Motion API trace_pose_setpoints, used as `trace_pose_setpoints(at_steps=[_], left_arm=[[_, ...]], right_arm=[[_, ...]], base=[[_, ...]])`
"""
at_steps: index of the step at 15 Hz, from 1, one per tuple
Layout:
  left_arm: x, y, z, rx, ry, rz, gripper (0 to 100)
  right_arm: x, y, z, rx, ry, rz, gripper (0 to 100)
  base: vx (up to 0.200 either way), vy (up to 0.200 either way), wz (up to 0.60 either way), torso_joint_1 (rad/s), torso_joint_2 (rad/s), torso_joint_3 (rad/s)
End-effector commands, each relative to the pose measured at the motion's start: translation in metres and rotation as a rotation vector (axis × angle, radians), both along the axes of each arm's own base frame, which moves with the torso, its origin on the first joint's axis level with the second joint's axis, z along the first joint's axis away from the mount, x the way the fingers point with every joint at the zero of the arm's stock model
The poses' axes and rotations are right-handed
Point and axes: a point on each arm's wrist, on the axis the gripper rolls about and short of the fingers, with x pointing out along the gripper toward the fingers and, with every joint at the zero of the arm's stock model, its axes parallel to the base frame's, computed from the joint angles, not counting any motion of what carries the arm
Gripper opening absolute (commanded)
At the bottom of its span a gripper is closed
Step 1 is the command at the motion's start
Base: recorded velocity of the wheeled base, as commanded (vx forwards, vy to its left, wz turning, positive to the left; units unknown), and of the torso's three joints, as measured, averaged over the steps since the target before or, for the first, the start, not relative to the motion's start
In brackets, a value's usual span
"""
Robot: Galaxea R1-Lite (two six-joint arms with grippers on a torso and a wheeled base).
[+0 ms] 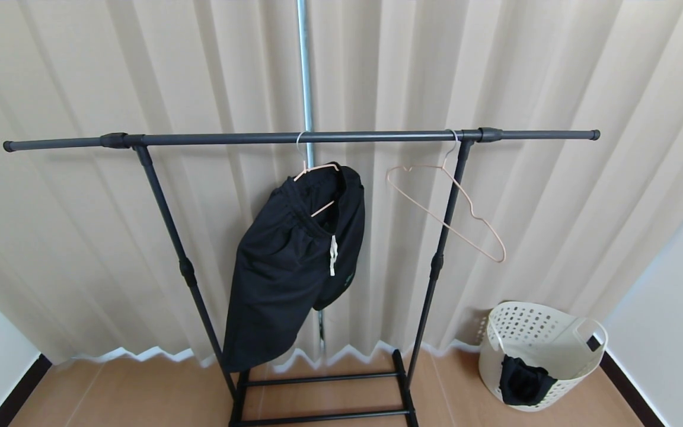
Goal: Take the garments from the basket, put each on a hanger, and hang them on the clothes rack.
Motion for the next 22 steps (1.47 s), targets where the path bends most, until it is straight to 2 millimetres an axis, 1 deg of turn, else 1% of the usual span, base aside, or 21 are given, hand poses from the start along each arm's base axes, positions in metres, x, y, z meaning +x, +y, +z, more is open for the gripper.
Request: trace_pose_setpoints(at_steps=[1,3,4,5,6,7,14,15,16,22], left_arm=[[0.0004,-0.0002,0.0001,-0.001,0.006,0.015,100],[-0.0002,-0.0021,0.0,0.021,0.0,0.095,100],[-0.0015,-0.0028,-0.0003,0.029,-0.017,0.099,100],[-0.0028,-0.0028,-0.0006,0.023,-0.034,0.081,100],[-0.0067,-0.0031,-0.0012,0.012,-0.086,0.015,100],[-0.0075,-0.004,-0.0017,0.005,-0.099,-0.022,100],[-0.0073,-0.0042,-0.0017,0.006,-0.096,-0.028,100],[-0.0073,-0.0042,-0.0012,0.006,-0.096,-0.028,100],[-0.0074,-0.0043,-0.0012,0.006,-0.097,-0.029,100],[-0.0073,-0.0043,-0.0012,0.006,-0.096,-0.029,100]], right_arm=[[0.0004,0.0,0.0001,-0.001,0.004,0.001,100],[0.0004,0.0,0.0001,-0.001,0.004,0.001,100],[0.0004,0.0,0.0001,-0.001,0.004,0.001,100],[0.0004,0.0,0.0001,-0.001,0.004,0.002,100],[0.0004,0.0,0.0001,-0.001,0.004,0.002,100],[0.0004,0.0,0.0,-0.001,0.006,0.002,100],[0.0003,0.0002,0.0006,0.0,0.0,0.01,100],[0.0003,0.0002,0.0006,0.011,0.001,0.011,100],[0.0003,0.0001,0.0006,0.058,0.008,0.01,100],[0.0004,0.0002,0.0,0.035,0.011,0.013,100]], base=[[0.0,0.0,0.0,0.0,0.0,0.0],[0.0,0.0,0.0,0.0,0.0,0.0],[0.0,0.0,0.0,0.0,0.0,0.0],[0.0,0.0,0.0,0.0,0.0,0.0],[0.0,0.0,0.0,0.0,0.0,0.0],[0.0,0.0,0.0,0.0,0.0,0.0],[0.0,0.0,0.0,0.0,0.0,0.0],[0.0,0.0,0.0,0.0,0.0,0.0],[0.0,0.0,0.0,0.0,0.0,0.0],[0.0,0.0,0.0,0.0,0.0,0.0]])
